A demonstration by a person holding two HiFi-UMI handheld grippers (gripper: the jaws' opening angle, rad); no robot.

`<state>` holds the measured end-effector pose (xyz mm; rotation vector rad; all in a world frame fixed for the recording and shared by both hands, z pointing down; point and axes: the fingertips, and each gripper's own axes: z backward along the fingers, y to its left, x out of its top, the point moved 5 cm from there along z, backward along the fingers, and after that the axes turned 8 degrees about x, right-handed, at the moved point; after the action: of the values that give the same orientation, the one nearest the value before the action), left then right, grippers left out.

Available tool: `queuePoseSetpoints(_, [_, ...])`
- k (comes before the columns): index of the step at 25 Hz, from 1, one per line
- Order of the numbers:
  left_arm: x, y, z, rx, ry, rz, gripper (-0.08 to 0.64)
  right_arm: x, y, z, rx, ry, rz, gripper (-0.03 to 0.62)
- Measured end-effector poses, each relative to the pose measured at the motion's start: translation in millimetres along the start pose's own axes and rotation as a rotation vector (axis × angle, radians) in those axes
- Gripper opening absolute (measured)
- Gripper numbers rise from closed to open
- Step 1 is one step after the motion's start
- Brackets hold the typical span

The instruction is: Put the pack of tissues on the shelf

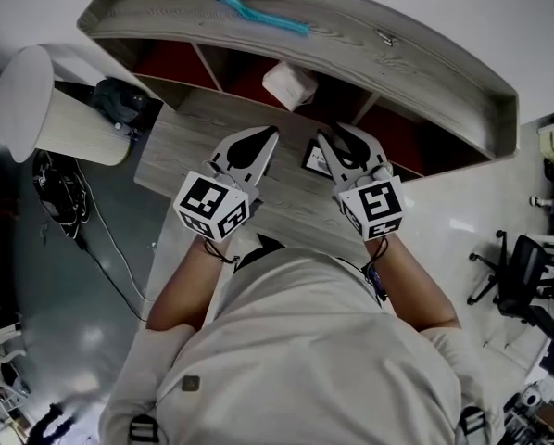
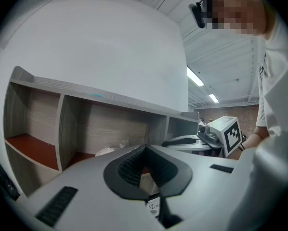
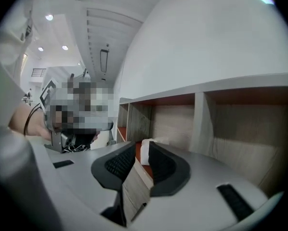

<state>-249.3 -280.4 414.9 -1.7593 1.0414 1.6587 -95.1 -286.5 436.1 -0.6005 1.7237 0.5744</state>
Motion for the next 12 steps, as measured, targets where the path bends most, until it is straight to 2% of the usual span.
queuePoseSetpoints(8, [-6,-58,6,0.03,0.007,-0.023,0.015,-14,-3,53,0.095,-0.012,0.01,0.028])
queuePoseSetpoints(12, [-12,-86,11,0.074,-0.005,-0.02,0.017,-22,-2,76,0.183,-0.016,0.027,0.021])
